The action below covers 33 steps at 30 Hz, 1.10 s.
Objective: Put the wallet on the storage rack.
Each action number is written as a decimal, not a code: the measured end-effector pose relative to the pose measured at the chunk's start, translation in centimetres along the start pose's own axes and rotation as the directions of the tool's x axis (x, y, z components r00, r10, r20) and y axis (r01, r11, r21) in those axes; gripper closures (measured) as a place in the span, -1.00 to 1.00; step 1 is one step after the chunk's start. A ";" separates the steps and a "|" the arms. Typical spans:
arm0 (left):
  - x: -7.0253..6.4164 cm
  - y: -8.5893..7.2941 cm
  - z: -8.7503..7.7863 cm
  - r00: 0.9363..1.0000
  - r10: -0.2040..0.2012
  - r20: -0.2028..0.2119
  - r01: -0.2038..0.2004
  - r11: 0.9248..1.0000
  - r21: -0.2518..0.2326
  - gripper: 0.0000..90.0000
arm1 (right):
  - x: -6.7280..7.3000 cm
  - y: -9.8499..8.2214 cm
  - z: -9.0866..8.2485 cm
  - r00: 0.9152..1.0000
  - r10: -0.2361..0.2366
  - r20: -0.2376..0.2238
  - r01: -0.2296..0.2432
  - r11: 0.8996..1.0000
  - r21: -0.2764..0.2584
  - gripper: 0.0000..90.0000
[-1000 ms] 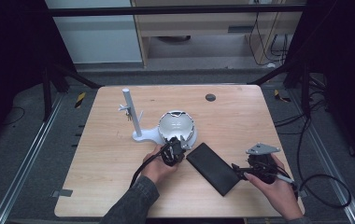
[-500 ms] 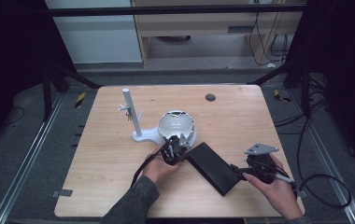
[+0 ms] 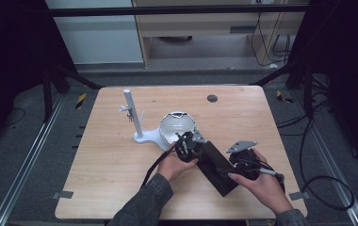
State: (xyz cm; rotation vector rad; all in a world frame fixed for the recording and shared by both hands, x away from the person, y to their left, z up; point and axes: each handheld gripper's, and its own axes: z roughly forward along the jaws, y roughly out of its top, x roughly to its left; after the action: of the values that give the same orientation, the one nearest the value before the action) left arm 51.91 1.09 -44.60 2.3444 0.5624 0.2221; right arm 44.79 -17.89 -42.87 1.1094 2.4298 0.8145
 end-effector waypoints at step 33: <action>0.8 1.5 -1.4 0.998 -0.057 -0.016 0.057 0.998 -0.034 0.97 | -1.9 1.7 4.1 0.999 -0.039 0.021 0.033 0.973 0.230 0.49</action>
State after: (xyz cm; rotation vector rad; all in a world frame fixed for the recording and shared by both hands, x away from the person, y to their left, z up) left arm 52.64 1.32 -42.54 2.2924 0.6282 0.2235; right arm 49.08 -17.01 -44.82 1.1440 2.5642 0.5137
